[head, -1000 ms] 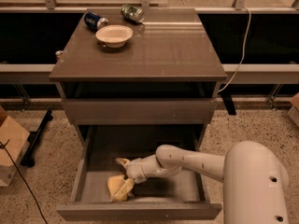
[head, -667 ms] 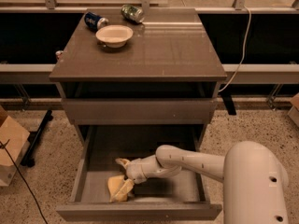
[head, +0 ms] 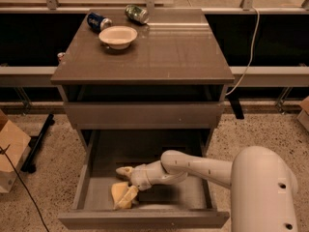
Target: Pick sponge from middle drawer and place on counter
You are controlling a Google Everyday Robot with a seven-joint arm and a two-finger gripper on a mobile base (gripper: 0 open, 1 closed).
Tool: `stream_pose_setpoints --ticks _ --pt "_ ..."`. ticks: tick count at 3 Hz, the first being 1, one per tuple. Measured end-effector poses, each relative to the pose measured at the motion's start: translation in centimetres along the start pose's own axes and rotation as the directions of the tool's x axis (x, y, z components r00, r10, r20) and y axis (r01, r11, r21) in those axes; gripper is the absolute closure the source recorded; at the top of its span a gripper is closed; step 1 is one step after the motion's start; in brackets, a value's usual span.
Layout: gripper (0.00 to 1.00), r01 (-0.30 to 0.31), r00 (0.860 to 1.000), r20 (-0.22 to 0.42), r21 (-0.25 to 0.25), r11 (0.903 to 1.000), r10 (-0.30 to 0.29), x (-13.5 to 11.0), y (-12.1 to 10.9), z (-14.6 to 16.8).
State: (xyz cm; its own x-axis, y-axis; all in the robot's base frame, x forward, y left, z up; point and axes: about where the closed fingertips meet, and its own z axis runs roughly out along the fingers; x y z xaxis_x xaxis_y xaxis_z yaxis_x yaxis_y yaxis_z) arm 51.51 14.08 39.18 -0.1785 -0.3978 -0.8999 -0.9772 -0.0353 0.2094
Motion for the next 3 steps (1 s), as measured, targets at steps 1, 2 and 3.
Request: stream_pose_setpoints --ticks 1,2,3 --pt "0.42 0.000 1.000 0.000 0.000 1.0000 0.000 -0.1 0.0 0.0" --pt "0.38 0.041 0.996 0.072 0.081 0.9959 -0.047 -3.3 -0.2 -0.3" --pt "0.15 0.129 0.980 0.128 0.177 0.9757 -0.153 -8.4 0.1 -1.2"
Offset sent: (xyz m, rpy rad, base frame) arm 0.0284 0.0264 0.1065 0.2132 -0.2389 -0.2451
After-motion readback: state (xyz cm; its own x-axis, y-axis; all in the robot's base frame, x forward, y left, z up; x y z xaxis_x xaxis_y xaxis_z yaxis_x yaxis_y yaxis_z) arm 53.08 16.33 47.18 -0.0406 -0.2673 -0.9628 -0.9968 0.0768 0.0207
